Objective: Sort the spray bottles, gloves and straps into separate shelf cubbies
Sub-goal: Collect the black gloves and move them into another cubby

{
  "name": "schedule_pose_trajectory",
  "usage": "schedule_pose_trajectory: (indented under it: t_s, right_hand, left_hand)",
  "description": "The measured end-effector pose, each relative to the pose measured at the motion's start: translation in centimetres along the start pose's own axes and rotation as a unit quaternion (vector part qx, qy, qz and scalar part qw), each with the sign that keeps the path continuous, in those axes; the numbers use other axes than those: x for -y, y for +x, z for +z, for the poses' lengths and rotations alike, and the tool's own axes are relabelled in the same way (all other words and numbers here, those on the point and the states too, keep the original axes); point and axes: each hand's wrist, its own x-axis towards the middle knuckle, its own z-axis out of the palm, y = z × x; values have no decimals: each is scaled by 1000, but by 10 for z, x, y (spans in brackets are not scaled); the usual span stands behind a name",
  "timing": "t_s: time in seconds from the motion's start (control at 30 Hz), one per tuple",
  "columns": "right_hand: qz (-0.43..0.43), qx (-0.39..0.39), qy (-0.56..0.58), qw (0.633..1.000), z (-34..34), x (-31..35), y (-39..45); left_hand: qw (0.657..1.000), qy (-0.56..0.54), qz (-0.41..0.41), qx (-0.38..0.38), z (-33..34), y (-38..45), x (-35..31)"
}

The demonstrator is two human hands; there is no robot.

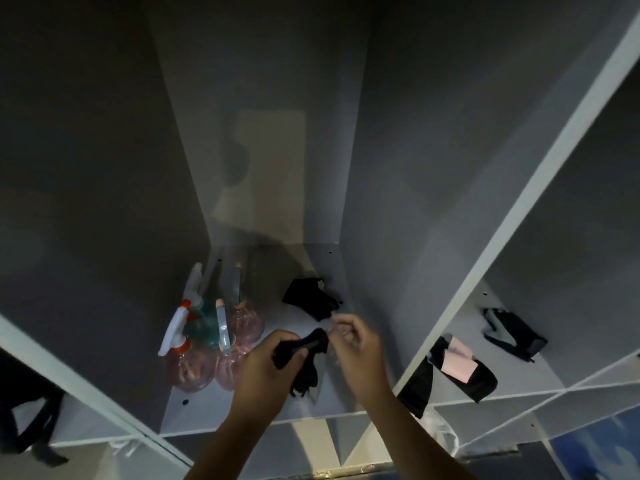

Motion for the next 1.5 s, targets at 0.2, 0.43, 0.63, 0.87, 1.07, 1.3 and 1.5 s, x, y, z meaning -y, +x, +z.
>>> schedule_pose_trajectory:
  t_s: [0.2, 0.43, 0.63, 0.87, 1.07, 1.3, 1.5]
  right_hand:
    - [12, -84, -179, 980, 36, -66, 78]
    - [11, -43, -405, 913, 46, -103, 144]
    - [69, -14, -388, 919, 50, -112, 160]
    - [-26, -46, -340, 939, 52, -95, 134]
    - [-92, -1, -175, 980, 29, -5, 23]
    - [-52, 19, -48, 997, -46, 102, -119]
    - [9, -56, 158, 986, -144, 151, -189]
  left_hand:
    - [1000, -17, -15, -20, -3, 24, 20]
    - [999, -17, -4, -39, -19, 23, 41]
    - [999, -9, -16, -51, -25, 16, 45]
    - [998, -27, -27, -43, -29, 6, 39]
    - [993, -78, -31, -81, -59, -26, -4]
    - [988, -98, -4, -121, -85, -80, -71]
    - [989, -101, 33, -102, -52, -116, -128]
